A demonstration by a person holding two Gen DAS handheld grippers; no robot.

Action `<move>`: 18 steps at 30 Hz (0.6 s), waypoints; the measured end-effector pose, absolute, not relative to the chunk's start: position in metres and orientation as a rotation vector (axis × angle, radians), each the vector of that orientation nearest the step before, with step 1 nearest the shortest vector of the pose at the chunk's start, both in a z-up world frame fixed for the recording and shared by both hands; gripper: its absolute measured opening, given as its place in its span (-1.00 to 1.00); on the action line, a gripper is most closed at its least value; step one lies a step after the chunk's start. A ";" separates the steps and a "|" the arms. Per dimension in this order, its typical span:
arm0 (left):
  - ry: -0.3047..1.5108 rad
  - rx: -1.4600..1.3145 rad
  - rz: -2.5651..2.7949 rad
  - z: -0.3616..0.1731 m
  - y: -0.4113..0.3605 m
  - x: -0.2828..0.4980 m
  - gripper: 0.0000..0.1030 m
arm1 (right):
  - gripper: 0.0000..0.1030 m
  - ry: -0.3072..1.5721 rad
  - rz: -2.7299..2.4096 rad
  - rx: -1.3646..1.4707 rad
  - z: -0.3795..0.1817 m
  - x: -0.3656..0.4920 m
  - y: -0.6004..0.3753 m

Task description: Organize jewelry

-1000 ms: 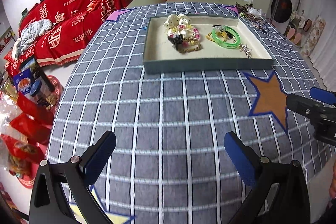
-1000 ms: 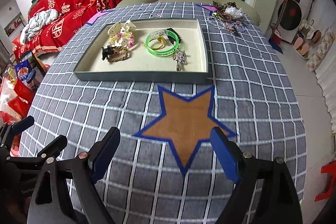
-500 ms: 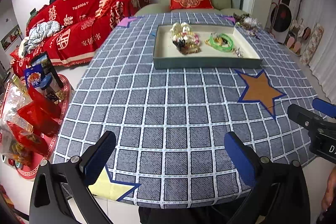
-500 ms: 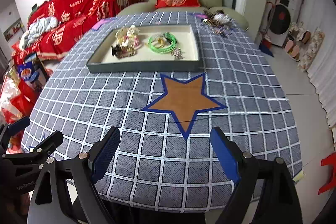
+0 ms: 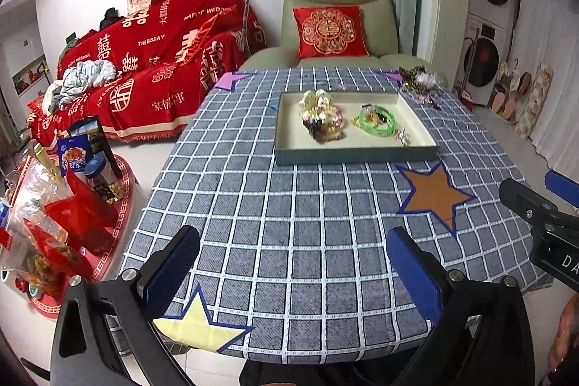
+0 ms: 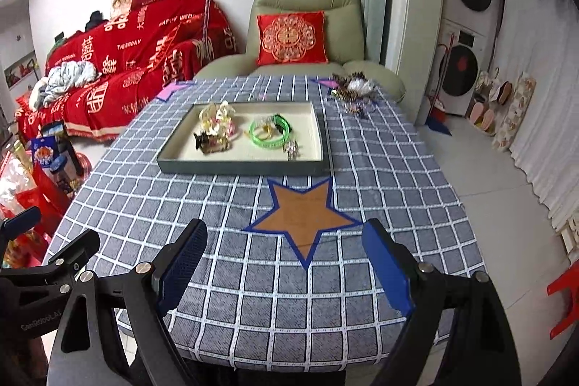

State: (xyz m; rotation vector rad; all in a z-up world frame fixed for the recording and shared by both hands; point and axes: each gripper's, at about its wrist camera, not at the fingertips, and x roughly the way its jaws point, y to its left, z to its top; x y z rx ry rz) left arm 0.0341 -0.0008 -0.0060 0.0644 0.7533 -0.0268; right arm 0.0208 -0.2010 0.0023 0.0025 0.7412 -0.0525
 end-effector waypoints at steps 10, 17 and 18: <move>0.711 0.068 -0.016 0.008 0.000 0.037 1.00 | 0.74 0.705 -0.063 0.003 0.016 0.024 -0.202; 0.712 0.072 -0.014 0.008 -0.002 0.037 1.00 | 0.73 0.710 -0.059 -0.003 0.015 0.025 -0.200; 0.711 0.072 -0.015 0.008 -0.002 0.037 1.00 | 0.73 0.709 -0.060 -0.003 0.015 0.025 -0.200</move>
